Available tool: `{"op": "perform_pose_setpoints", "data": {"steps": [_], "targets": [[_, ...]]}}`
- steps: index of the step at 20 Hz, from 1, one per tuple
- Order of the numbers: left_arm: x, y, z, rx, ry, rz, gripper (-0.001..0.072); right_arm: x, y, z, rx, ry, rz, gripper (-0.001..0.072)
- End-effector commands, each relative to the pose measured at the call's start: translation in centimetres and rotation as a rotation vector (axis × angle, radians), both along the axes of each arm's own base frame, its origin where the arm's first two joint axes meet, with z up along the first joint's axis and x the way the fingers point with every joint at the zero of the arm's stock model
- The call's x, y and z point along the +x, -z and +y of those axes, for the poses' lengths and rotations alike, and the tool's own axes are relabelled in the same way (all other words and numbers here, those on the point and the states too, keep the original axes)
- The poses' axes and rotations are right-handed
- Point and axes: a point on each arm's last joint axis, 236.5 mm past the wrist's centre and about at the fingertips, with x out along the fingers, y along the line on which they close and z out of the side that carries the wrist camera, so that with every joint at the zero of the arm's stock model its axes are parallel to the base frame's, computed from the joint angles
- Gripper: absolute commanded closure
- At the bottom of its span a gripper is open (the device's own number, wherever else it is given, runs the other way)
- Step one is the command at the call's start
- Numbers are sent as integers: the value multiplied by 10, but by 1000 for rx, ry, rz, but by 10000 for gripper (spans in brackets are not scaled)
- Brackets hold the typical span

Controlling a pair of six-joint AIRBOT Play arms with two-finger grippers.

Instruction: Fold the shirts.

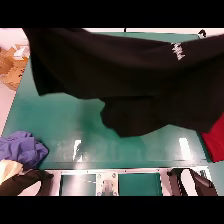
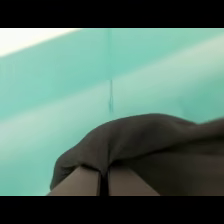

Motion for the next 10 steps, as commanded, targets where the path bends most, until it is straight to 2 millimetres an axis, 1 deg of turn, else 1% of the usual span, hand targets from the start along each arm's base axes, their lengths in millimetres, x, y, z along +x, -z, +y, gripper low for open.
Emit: {"op": "perform_pose_setpoints", "data": {"steps": [1,3,5,6,7,8,9,10], "targets": [[15,103,-22,-19,43,267,684,29,113,-22,121,10,215,697],[22,182,-41,-57,75,450,684,43,210,-27,219,14,372,697],[34,264,-54,-92,71,585,683,50,310,-32,289,64,517,697],[40,299,-58,-109,53,636,683,52,350,-35,310,92,577,697],[48,332,-62,-131,37,686,683,54,384,-38,333,117,634,697],[55,356,-68,-155,22,726,683,58,408,-40,356,128,681,697],[64,375,-73,-191,3,745,683,65,425,-43,376,130,712,697],[73,386,-77,-218,-14,748,628,72,436,-45,384,122,734,697]]}}
